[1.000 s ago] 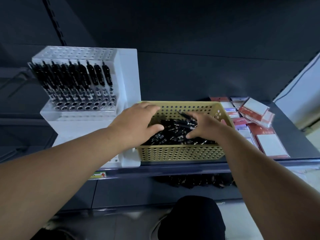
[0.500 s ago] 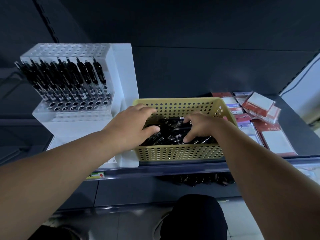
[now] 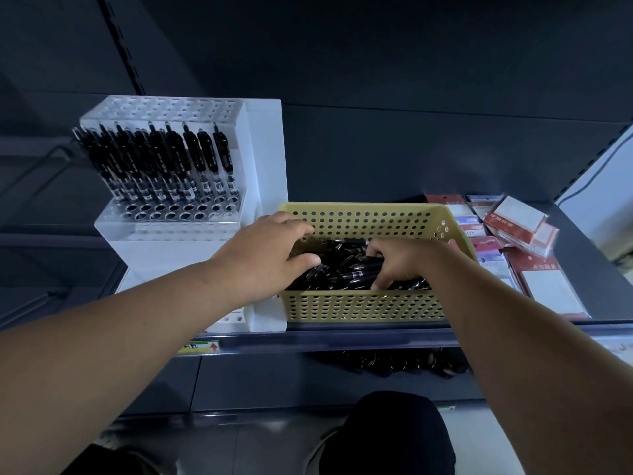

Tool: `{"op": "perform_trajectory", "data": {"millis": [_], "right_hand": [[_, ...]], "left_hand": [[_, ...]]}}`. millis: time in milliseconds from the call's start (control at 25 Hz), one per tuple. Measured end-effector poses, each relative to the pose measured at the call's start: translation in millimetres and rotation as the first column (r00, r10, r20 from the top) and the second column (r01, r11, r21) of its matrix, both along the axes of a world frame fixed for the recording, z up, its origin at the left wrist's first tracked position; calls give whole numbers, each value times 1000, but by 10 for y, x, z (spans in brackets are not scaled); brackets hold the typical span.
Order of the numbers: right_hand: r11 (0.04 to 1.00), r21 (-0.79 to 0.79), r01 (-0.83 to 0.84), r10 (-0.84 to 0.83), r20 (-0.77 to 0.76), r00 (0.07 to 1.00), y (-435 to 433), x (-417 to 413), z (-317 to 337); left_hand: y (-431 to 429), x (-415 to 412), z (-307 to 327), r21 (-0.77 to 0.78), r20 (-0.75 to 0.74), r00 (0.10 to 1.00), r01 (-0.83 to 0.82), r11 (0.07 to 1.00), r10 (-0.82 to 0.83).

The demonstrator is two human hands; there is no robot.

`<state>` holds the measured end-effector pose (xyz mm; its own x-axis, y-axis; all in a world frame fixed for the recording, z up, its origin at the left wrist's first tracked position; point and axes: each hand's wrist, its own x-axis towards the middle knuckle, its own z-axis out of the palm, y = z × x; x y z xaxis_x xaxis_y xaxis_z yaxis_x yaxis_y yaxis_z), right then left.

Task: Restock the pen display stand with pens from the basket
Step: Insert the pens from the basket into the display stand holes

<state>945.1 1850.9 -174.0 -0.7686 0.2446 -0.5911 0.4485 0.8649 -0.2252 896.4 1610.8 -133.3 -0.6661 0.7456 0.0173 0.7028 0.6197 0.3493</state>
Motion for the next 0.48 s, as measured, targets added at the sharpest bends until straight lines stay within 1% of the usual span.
{"op": "perform_trajectory", "data": {"millis": [120,240,360,440,480], "right_hand": [[997,61,-41,38,57,998,-50,-13,14],[996,80,-36,33,37,999,-81,-6,26],[999,51,7,-3,-64,998,-66,3,-19],[999,42,31,-23,-175,984,-69,11,-40],[999,7,53,-50,-252,966,-80,17,-26]], "left_hand": [[-56,12,29,-6,6,1000,-9,1000,9],[-123,10,59,-2,22,999,-31,1000,31],[-165,20,95,10,39,998,-51,999,50],[-177,35,121,19,52,997,-60,998,59],[-182,41,134,27,59,996,-63,998,62]]}}
